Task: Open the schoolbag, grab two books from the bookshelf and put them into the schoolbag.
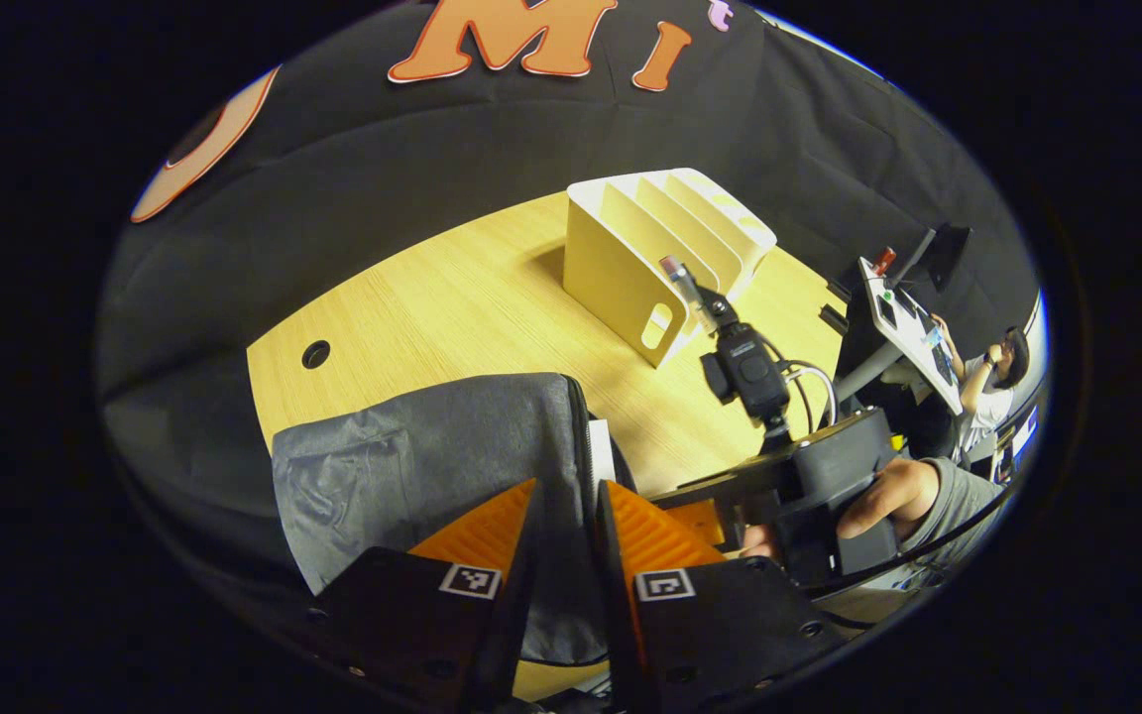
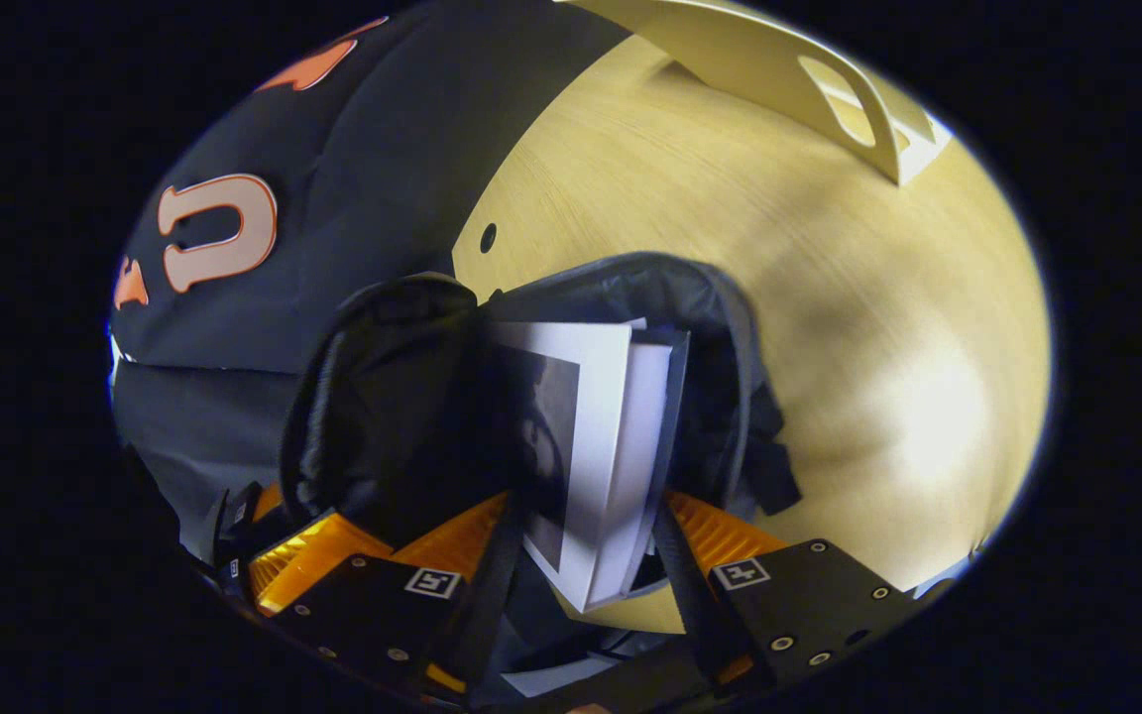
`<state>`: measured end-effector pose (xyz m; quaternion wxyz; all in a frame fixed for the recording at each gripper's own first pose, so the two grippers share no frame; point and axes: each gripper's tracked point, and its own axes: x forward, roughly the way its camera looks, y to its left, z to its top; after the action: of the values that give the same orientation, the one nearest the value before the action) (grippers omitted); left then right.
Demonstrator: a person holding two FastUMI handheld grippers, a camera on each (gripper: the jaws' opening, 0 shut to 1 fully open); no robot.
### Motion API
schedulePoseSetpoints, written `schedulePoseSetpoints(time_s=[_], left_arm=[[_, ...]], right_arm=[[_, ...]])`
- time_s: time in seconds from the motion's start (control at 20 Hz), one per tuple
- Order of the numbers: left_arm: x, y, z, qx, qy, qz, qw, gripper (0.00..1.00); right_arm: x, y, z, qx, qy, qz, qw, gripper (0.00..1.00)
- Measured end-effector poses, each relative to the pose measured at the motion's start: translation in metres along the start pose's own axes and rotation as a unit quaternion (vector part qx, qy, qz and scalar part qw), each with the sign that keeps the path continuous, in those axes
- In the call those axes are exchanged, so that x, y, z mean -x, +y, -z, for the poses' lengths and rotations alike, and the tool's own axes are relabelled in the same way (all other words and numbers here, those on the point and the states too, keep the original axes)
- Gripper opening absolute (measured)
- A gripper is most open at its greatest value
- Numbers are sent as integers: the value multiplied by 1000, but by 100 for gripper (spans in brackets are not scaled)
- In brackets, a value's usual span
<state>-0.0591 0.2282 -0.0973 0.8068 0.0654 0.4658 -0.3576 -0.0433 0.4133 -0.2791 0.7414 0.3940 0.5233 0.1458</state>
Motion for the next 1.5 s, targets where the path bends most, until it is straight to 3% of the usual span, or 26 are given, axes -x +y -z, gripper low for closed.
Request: schedulePoseSetpoints(time_s=[0.05, 0.2, 0.3, 0.35, 0.55, 0.7, 0.75, 0.9, 1.05, 1.35, 1.5], left_arm=[[1, -3, 1, 8, -1, 6, 1000, 46], [-4, -16, 8, 34, 0, 14, 999, 67], [-6, -21, 5, 48, -4, 10, 999, 72], [-8, -24, 2, 57, -5, 6, 998, 80], [-13, -50, -28, 97, -37, -9, 995, 83], [-20, -82, -67, 115, -80, -27, 990, 96], [-23, -93, -77, 115, -93, -35, 988, 96], [-27, -128, -119, 102, -148, -77, 981, 97], [-27, -152, -157, 105, -210, -116, 965, 98], [16, -173, -219, 116, -337, -215, 909, 98], [44, -186, -248, 126, -397, -250, 874, 98]], right_arm=[[8, -3, -9, 5, -14, 6, 1000, 81], [42, -24, -32, 16, -44, 23, 999, 90], [64, -34, -48, 22, -60, 27, 998, 93], [76, -38, -58, 28, -71, 26, 997, 94], [131, -47, -97, 73, -116, 24, 990, 94], [177, -57, -131, 117, -145, 37, 982, 94], [193, -63, -144, 133, -157, 47, 978, 95], [239, -70, -186, 186, -216, 70, 956, 95], [288, -73, -220, 230, -276, 87, 929, 95], [371, -47, -265, 312, -385, 96, 863, 95], [403, -25, -275, 351, -423, 89, 831, 95]])
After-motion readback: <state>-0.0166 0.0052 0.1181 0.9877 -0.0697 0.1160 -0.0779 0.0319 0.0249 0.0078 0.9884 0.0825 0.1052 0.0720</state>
